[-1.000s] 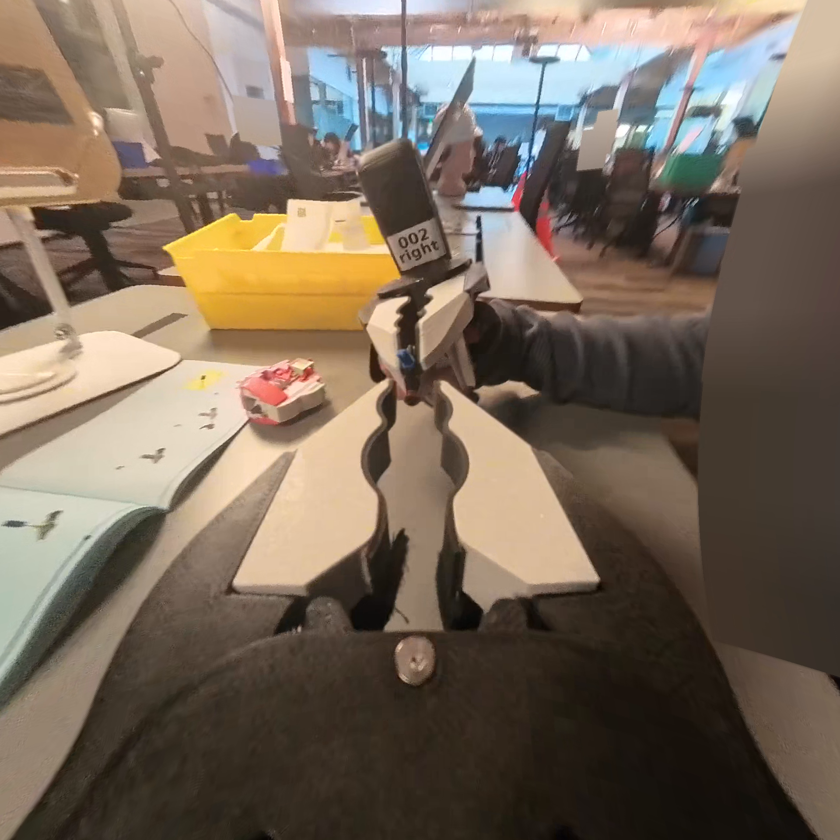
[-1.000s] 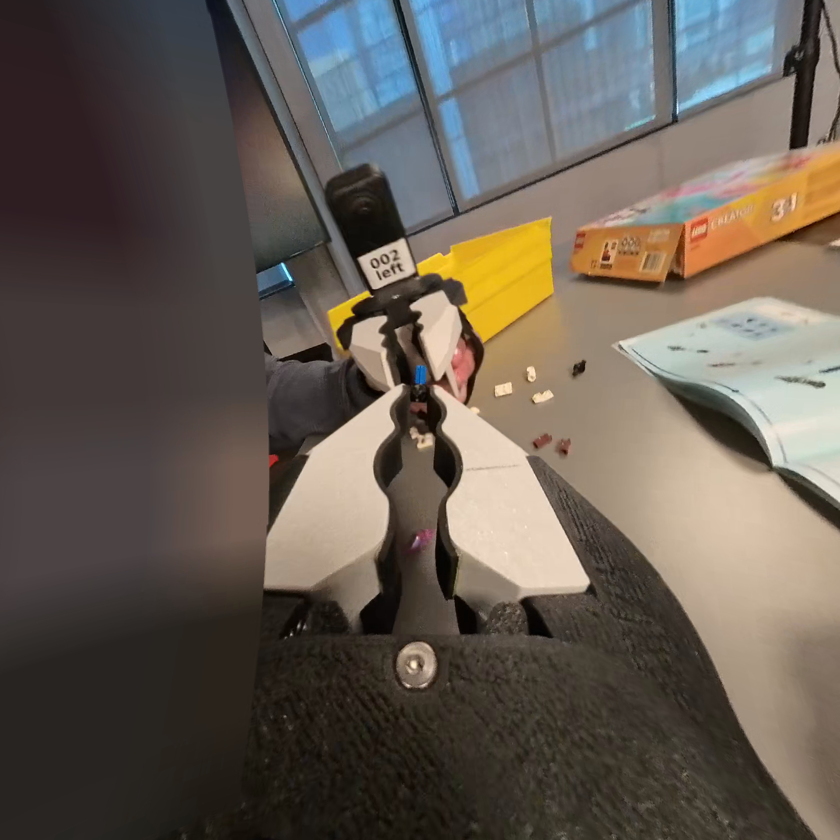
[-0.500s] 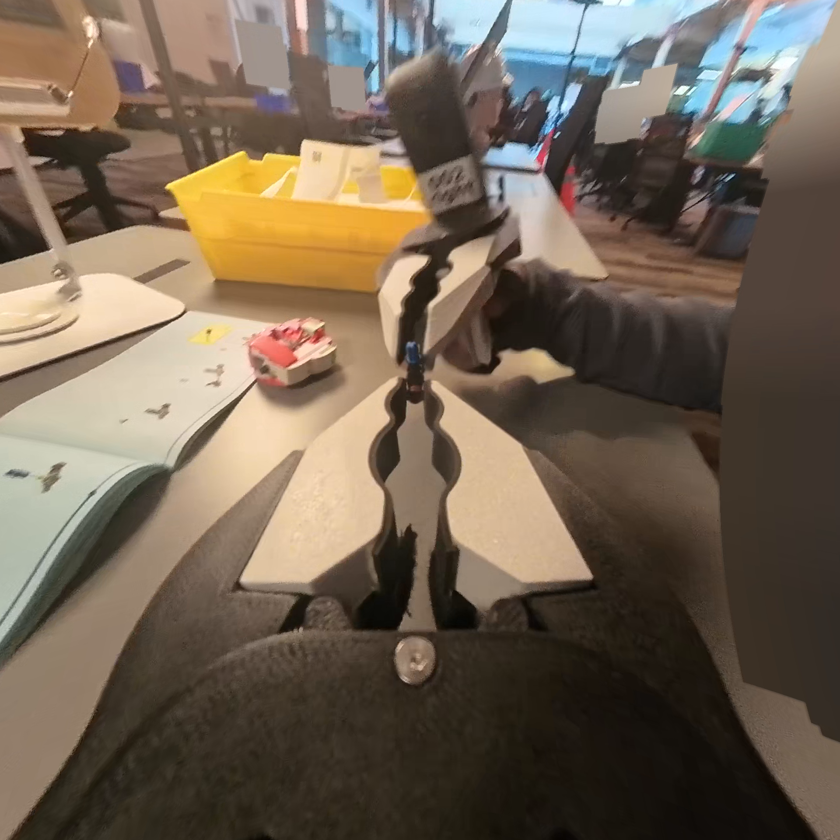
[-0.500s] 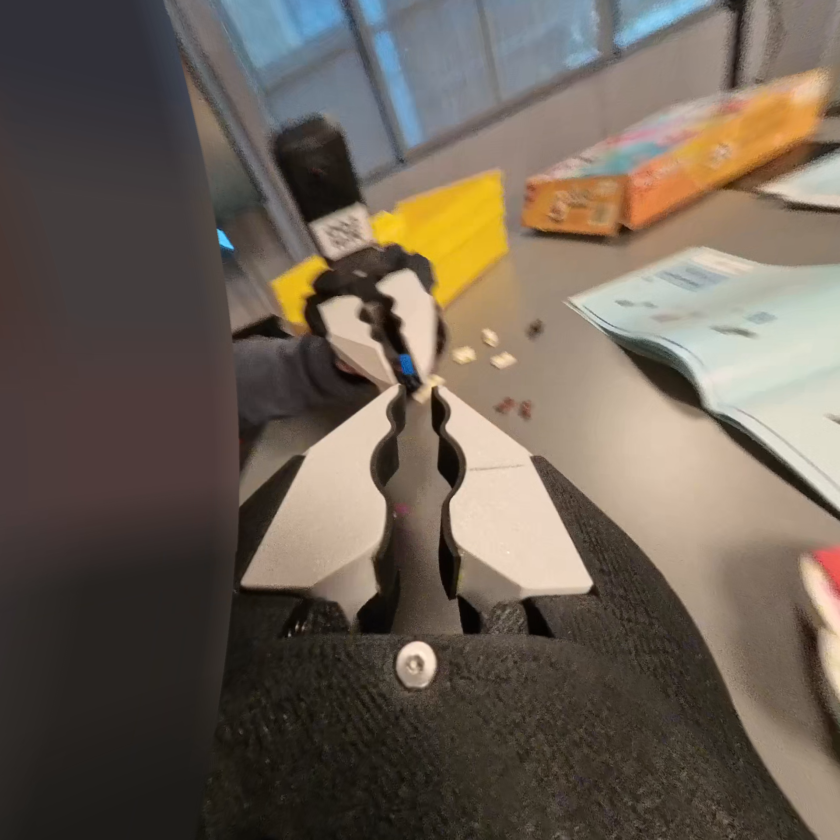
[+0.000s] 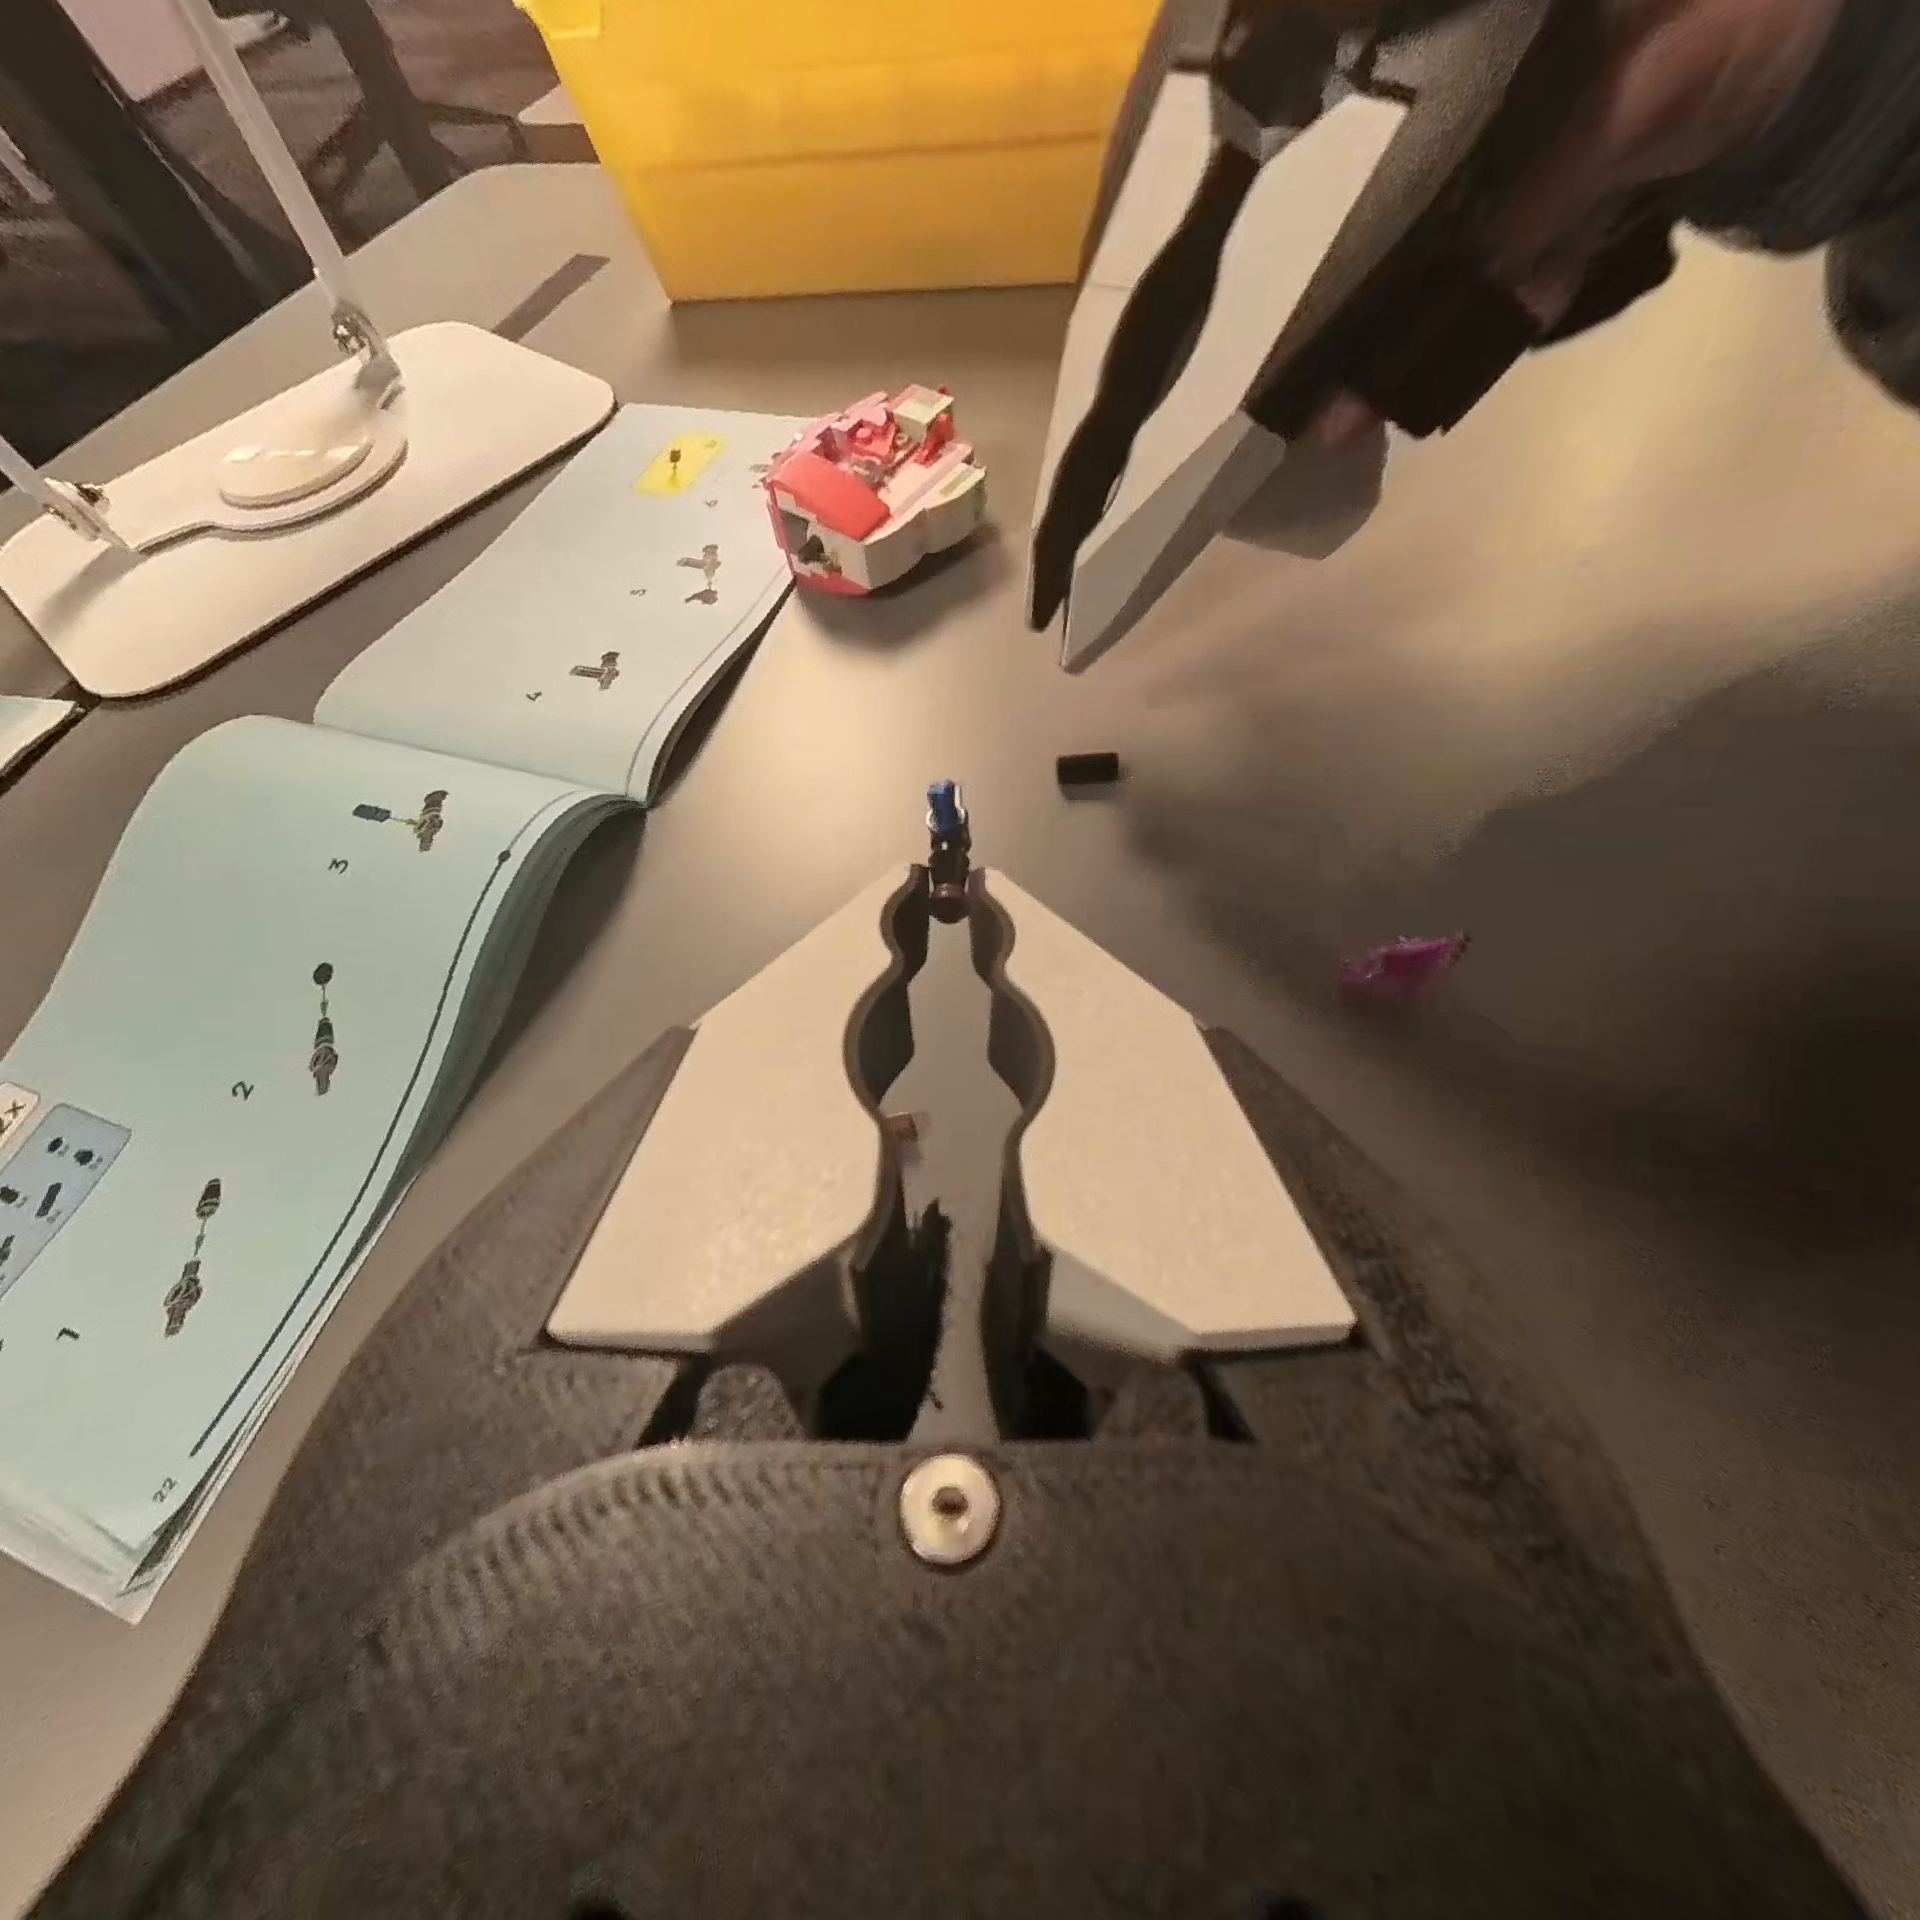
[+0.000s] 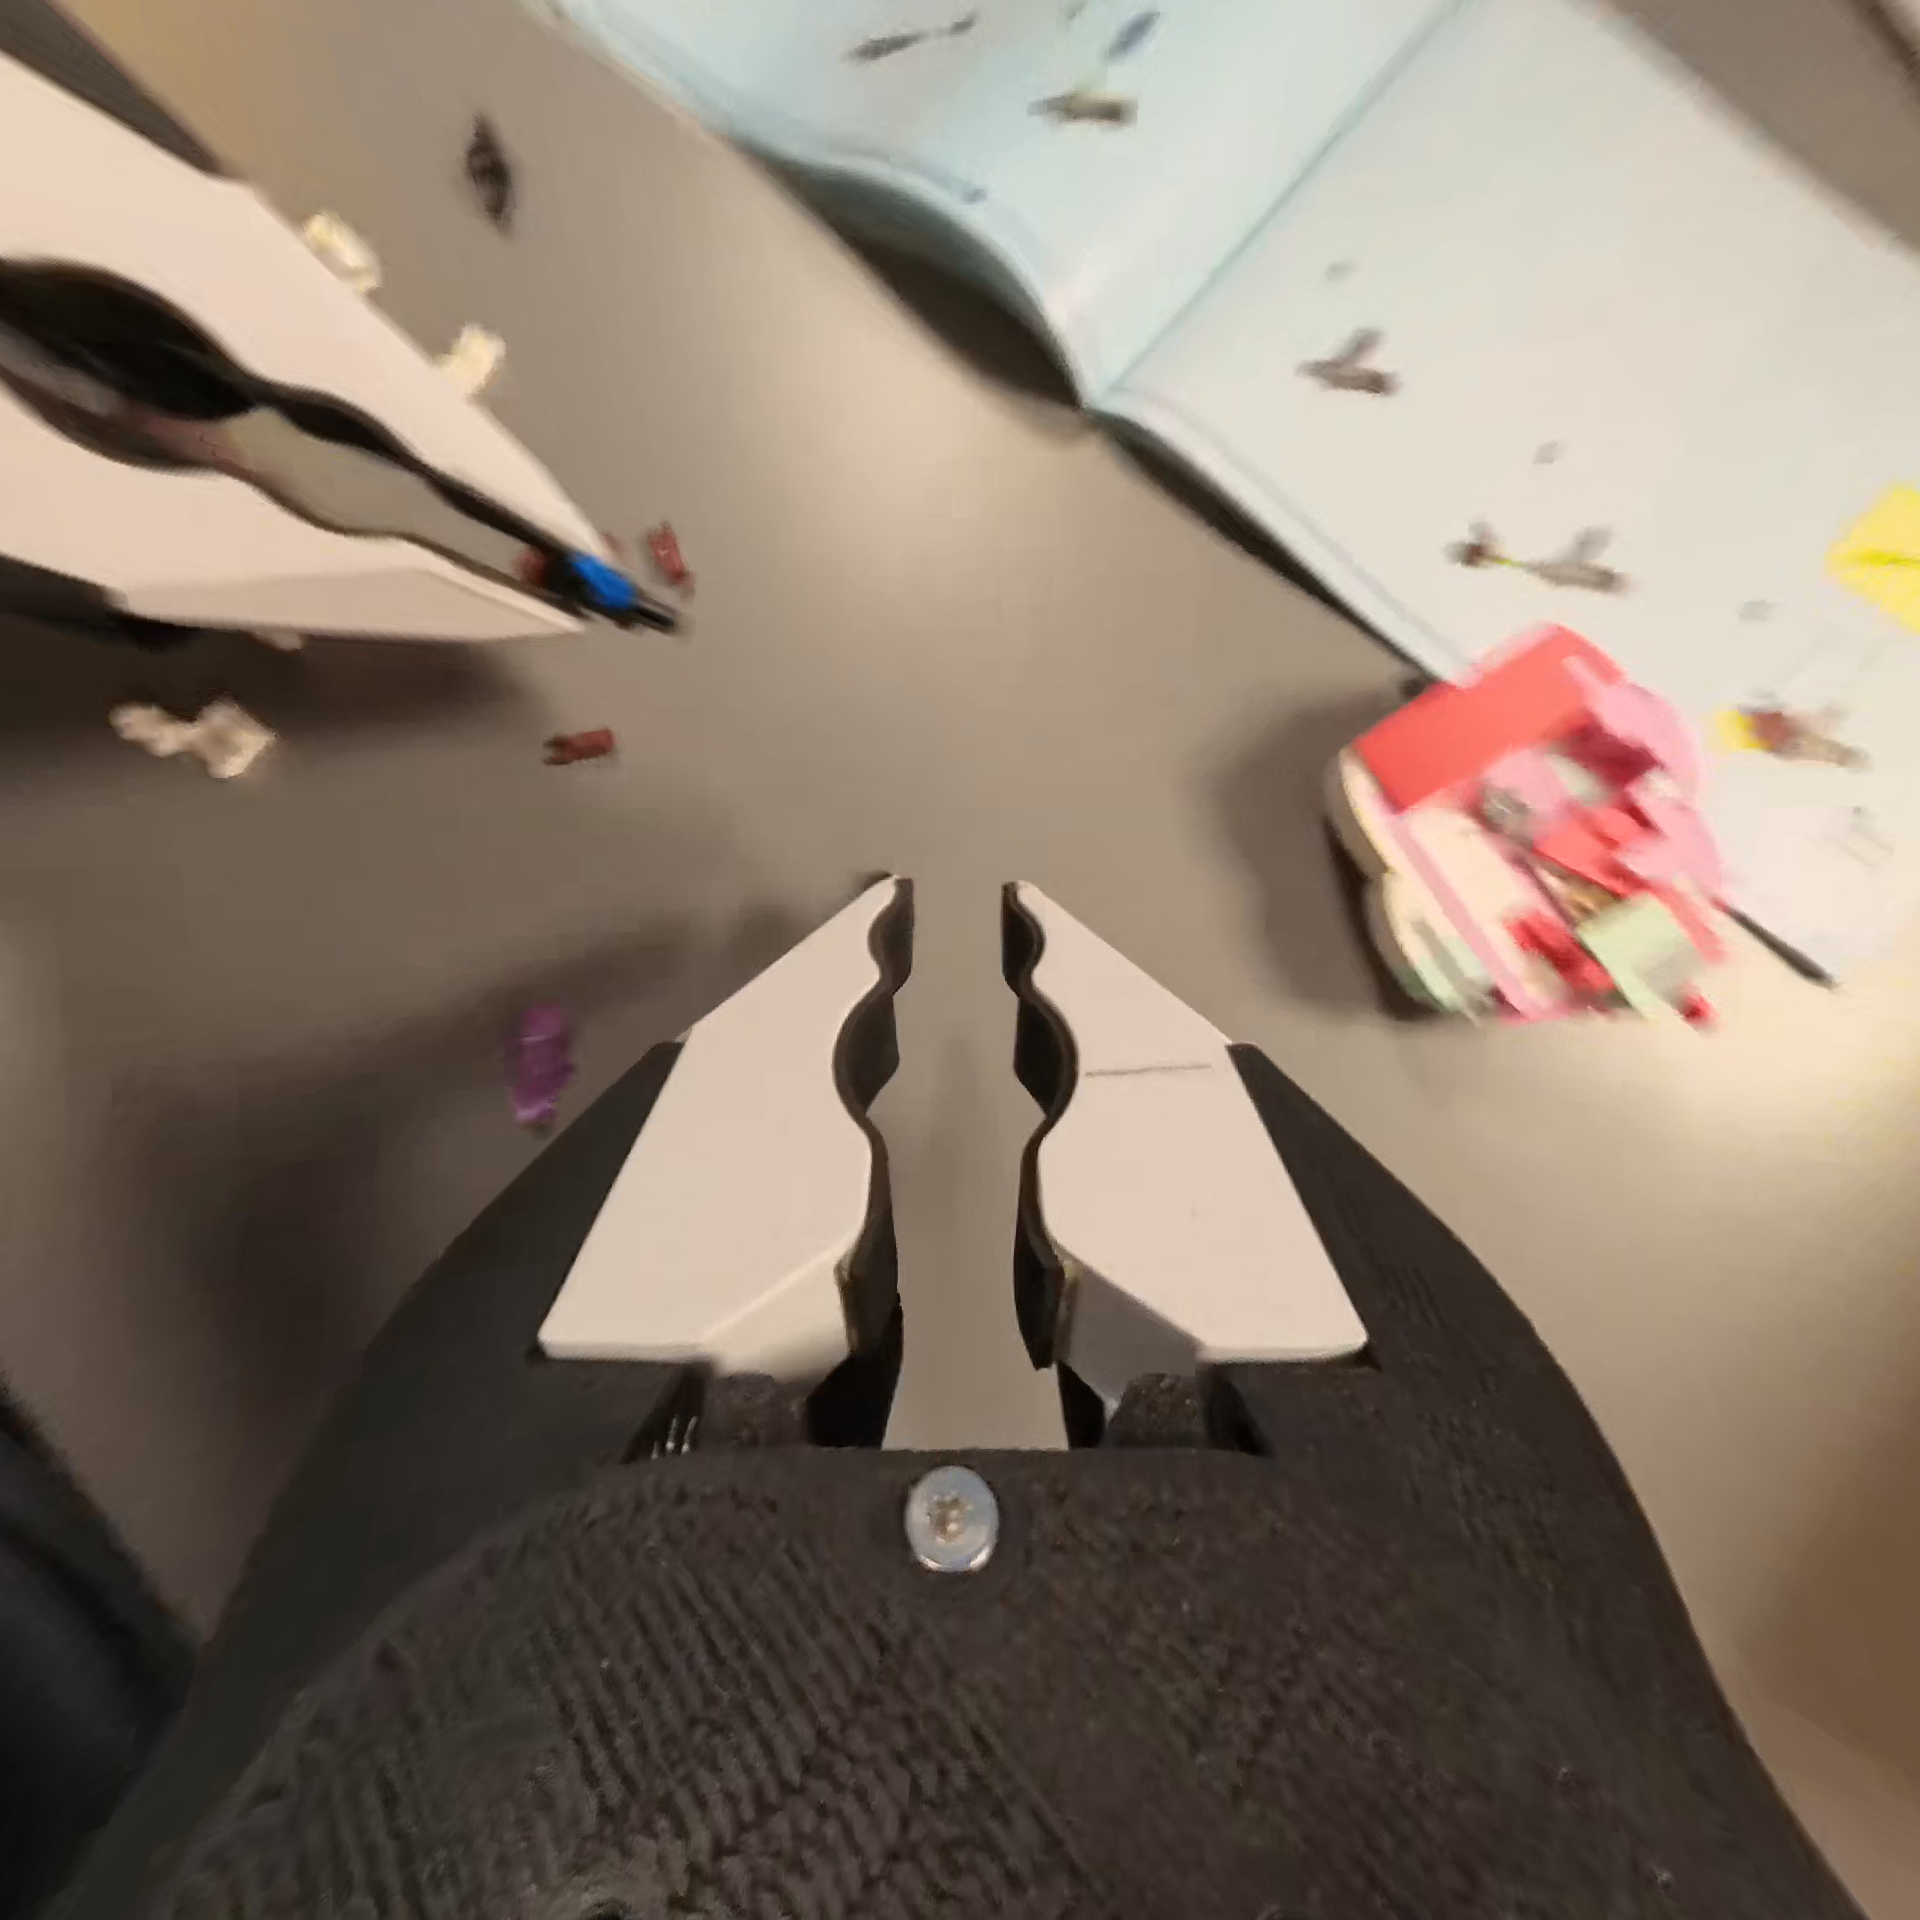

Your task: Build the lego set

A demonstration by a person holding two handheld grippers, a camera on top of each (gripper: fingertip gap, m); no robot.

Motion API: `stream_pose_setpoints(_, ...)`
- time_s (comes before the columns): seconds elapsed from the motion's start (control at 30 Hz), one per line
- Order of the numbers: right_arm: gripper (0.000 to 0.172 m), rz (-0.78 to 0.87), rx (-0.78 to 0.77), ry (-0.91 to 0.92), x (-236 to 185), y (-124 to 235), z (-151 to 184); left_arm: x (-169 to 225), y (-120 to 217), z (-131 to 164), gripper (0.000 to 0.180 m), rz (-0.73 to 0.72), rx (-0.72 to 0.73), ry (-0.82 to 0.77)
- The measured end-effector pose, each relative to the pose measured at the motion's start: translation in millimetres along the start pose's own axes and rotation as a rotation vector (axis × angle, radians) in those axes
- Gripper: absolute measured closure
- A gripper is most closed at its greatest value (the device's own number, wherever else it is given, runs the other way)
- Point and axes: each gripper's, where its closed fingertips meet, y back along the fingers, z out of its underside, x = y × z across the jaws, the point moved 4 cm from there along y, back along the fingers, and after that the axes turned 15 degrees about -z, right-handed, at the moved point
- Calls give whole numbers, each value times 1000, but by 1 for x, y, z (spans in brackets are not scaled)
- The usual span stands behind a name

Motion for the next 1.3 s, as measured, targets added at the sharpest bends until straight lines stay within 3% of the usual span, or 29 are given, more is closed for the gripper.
stream_pose_setpoints(0.1,162,-65,-93,-6,-13,-9,-9,5,-3,4,174,8,-22,-43)
stream_pose_setpoints(0.23,155,-44,-246,-50,-12,-19,-2,12,-5,7,174,20,-44,-98)
stream_pose_setpoints(0.43,156,30,-324,-44,-5,-27,6,18,-6,7,174,34,-50,-129)
stream_pose_setpoints(0.5,167,30,-324,-17,-6,-28,7,18,-6,7,174,39,-53,-131)
stream_pose_setpoints(0.57,167,46,-310,24,-2,-25,8,18,-5,7,174,46,-52,-123)
stream_pose_setpoints(0.67,167,62,-136,72,11,-12,-3,17,-5,6,174,63,-47,-73)
stream_pose_setpoints(0.8,167,-378,382,177,-23,1,-37,17,-2,-2,174,135,0,59)
stream_pose_setpoints(0.9,167,-595,598,371,-47,10,-39,16,4,-11,174,185,58,147)
stream_pose_setpoints(1.17,167,-633,674,546,-59,6,-35,21,17,-24,174,283,178,167)
stream_pose_setpoints(1.3,167,-620,687,619,-66,9,-34,22,19,-26,174,258,218,116)
